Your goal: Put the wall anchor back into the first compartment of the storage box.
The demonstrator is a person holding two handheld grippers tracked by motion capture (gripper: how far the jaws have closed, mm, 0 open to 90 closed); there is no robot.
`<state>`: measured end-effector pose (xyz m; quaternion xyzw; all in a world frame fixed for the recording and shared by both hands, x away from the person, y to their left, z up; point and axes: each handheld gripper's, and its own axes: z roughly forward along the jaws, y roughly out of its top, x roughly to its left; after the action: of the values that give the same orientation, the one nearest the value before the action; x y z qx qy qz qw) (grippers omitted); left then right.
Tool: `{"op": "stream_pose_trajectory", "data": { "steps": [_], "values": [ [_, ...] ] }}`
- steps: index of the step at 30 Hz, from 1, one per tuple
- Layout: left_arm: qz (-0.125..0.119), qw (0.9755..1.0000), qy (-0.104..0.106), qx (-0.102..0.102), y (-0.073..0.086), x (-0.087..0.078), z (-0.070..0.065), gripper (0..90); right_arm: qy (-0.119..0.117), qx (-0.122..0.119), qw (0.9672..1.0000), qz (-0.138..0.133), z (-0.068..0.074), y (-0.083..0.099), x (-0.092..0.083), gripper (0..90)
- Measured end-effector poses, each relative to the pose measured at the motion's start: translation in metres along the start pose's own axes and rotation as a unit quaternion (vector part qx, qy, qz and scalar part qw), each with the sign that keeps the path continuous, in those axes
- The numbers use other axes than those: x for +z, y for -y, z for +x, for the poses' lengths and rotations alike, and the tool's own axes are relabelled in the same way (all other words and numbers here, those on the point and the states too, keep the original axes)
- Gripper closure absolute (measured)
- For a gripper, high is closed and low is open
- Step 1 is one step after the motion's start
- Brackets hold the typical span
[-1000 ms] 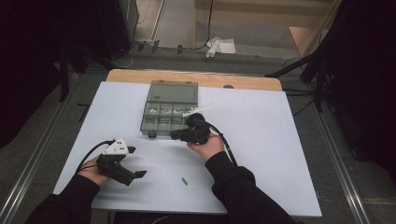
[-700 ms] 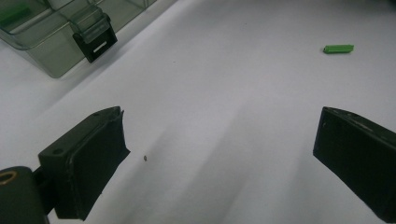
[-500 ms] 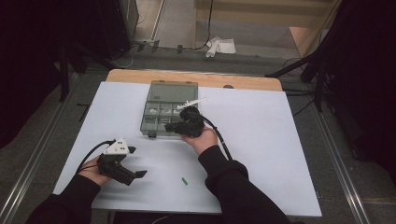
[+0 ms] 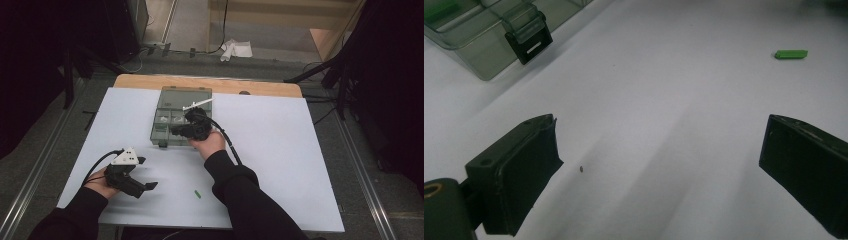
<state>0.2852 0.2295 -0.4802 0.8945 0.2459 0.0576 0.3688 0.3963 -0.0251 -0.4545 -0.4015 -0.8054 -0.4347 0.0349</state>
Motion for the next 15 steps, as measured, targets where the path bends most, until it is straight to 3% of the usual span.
{"op": "stream_pose_trajectory", "data": {
  "steps": [15],
  "values": [
    [0.004,1.0,0.0,0.0,0.0,0.0,0.0,1.9,0.013,0.009,0.9998,-0.008,-0.002,-0.016,0.015,85.4]
  ]
}}
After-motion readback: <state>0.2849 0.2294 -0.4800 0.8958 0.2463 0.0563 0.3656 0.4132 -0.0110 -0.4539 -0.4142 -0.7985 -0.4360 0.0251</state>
